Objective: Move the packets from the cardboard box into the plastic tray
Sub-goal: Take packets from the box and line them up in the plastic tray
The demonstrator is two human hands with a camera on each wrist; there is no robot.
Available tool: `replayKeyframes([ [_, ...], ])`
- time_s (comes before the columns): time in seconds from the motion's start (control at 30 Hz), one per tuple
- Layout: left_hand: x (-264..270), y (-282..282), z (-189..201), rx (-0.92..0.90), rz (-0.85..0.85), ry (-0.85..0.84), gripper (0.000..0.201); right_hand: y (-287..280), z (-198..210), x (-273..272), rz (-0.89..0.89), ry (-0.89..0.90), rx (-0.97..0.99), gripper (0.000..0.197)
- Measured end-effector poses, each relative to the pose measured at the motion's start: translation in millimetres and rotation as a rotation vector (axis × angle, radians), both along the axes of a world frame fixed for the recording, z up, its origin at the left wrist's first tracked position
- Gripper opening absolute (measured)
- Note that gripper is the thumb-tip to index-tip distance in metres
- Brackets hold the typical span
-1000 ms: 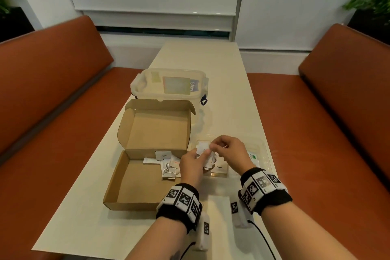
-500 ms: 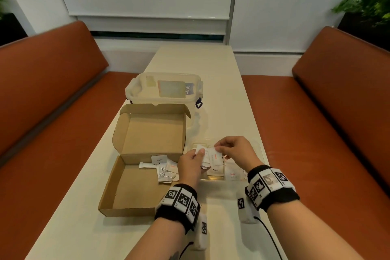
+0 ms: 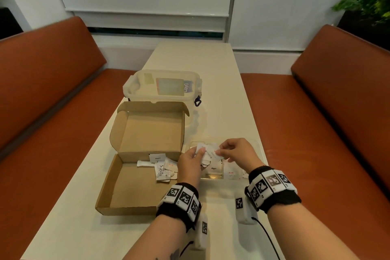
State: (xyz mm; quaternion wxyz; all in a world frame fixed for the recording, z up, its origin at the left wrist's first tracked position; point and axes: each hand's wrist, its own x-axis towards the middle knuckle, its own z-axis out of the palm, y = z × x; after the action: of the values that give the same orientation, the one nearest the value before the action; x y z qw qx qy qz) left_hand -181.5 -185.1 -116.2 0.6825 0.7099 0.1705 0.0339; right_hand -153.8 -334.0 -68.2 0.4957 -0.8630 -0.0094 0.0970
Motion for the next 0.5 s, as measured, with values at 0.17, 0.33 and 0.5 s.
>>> replayKeyframes([
  [0.17, 3, 0, -6, -0.041, 0.046, 0.005, 0.021, -22, 7, 2, 0.083, 0.008, -0.464, 0.005],
  [0.33, 3, -1, -4, 0.003, 0.041, 0.022, 0.020, -16, -4, -3, 0.238, 0.091, -0.668, 0.009],
  [0.5, 3, -2, -7, 0.014, 0.042, 0.016, 0.021, -15, -19, -7, 0.272, 0.030, -0.708, 0.010],
])
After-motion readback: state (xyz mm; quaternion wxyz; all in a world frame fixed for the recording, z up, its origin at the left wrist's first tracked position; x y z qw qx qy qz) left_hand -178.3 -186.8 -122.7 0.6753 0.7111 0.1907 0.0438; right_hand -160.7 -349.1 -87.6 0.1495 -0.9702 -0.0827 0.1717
